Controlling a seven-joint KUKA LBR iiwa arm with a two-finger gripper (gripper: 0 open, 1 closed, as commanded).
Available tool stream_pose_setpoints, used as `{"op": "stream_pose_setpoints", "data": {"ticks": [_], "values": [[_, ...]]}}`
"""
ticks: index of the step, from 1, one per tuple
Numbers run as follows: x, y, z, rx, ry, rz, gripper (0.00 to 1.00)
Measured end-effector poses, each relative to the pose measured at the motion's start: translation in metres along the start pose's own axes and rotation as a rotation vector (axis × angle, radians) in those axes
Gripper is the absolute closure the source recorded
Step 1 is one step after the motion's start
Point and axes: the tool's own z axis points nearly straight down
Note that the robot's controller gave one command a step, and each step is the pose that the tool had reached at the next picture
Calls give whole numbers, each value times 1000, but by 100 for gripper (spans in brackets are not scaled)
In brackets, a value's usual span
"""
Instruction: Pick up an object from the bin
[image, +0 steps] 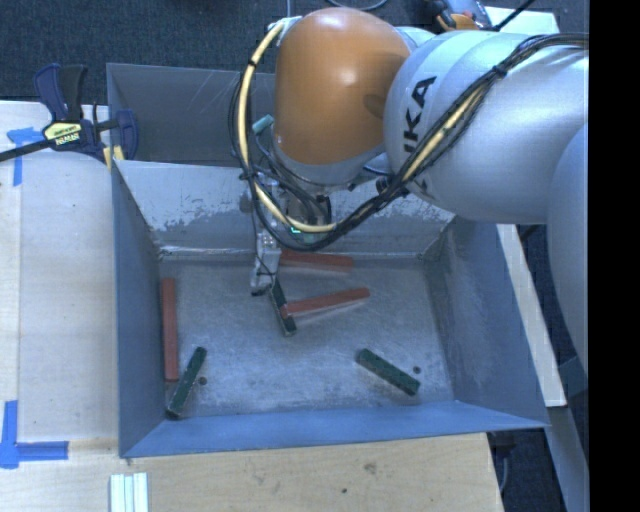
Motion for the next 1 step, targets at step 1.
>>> {"op": "stream_pose_setpoints", "data": {"ticks": [1], "values": [[5,-36,26,-5,-14,8,0]]}}
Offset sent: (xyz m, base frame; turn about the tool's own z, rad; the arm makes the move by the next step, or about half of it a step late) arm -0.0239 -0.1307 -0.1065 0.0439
